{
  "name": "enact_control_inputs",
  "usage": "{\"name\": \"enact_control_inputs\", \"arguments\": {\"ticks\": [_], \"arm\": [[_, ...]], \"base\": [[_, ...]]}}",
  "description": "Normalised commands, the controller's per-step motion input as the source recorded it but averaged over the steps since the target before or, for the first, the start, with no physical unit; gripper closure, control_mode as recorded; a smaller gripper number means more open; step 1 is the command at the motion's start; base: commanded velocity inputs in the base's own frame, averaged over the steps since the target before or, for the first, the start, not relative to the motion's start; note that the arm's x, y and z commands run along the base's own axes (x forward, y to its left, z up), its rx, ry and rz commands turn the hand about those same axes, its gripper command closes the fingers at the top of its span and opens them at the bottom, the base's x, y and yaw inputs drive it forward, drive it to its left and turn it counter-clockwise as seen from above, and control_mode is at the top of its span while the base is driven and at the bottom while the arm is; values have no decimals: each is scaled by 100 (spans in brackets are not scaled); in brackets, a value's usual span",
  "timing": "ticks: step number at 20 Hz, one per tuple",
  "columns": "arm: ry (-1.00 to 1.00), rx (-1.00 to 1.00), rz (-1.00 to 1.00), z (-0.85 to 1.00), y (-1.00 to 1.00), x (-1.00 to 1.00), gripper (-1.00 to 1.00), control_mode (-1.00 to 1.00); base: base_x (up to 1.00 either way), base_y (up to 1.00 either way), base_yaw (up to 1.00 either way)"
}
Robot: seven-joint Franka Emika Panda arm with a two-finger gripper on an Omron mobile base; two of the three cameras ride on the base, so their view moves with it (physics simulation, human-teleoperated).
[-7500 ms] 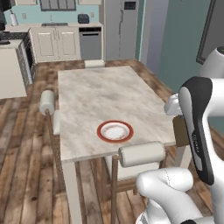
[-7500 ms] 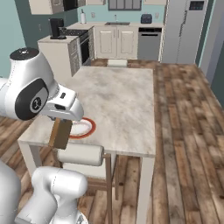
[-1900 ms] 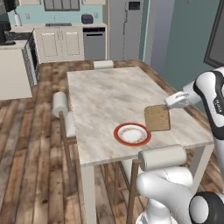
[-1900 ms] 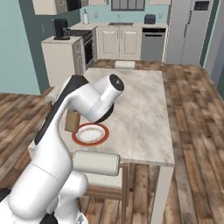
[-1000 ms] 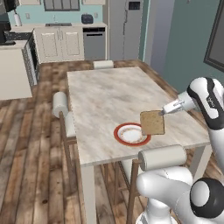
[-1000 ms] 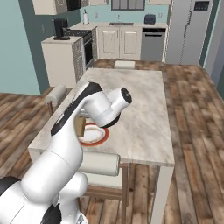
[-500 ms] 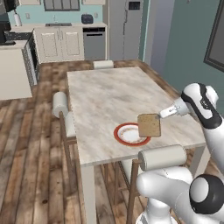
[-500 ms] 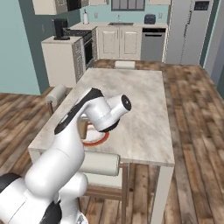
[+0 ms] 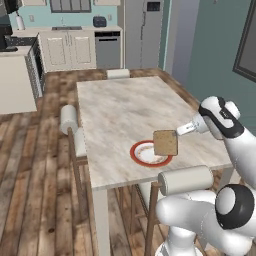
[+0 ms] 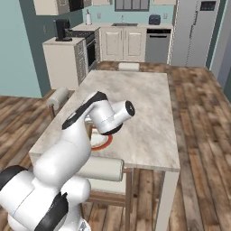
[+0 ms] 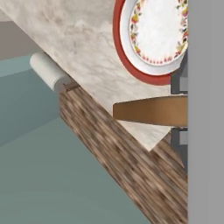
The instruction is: Start the toaster. Once the lever pops up, take the bread to the plate on the dining counter.
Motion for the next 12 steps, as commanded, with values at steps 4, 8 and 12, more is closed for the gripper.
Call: {"name": "enact_control_inputs", "arguments": {"ticks": [4,8,12], "arm": [[0,1,0,-20,0,37,100,-100],[0,0,0,-21,0,48,100,-100],[0,0,0,-24,0,47,100,-100]], "base": [[0,0,0],[0,0,0],[0,0,0]]}}
